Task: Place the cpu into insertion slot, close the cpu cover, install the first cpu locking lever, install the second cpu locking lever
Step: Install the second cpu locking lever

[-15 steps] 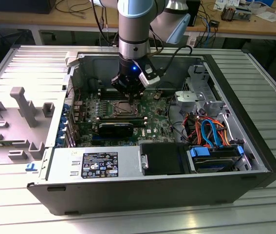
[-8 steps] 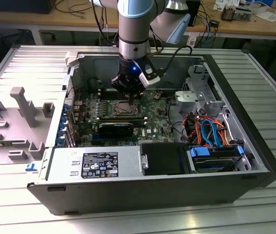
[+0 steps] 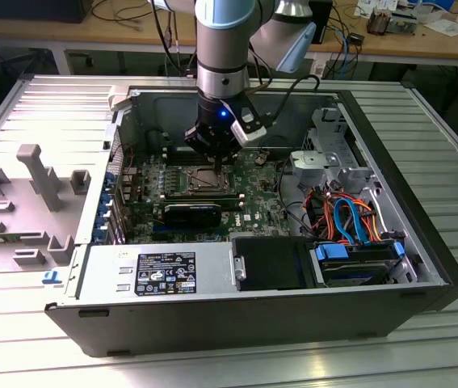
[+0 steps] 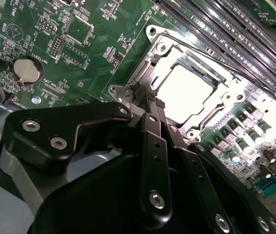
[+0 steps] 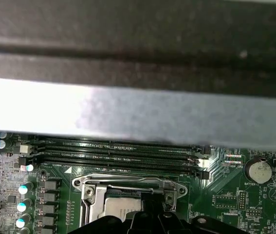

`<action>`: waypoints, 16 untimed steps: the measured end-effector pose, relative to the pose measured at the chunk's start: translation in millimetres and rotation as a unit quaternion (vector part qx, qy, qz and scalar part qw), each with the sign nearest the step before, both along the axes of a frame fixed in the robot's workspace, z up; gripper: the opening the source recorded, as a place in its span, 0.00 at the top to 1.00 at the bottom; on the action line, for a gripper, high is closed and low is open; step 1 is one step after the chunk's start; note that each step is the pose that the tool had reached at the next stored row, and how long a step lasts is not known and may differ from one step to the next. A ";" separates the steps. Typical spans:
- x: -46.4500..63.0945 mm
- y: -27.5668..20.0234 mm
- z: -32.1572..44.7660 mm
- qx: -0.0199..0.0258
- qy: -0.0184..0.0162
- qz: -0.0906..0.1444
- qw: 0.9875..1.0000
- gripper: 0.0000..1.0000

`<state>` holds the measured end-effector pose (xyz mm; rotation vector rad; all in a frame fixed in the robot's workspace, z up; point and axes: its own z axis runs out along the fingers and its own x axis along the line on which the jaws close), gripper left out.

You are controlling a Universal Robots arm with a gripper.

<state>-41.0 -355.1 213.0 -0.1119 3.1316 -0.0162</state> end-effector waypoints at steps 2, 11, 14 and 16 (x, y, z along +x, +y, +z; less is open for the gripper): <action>0.0 -0.1 -0.1 0.000 0.000 0.000 1.000 0.89; 6.0 -3.6 -1.7 0.000 0.000 0.000 1.000 0.89; 6.0 -8.4 -2.6 -0.001 0.000 0.000 1.000 0.89; 6.0 -8.7 -2.8 -0.002 0.000 0.000 1.000 0.89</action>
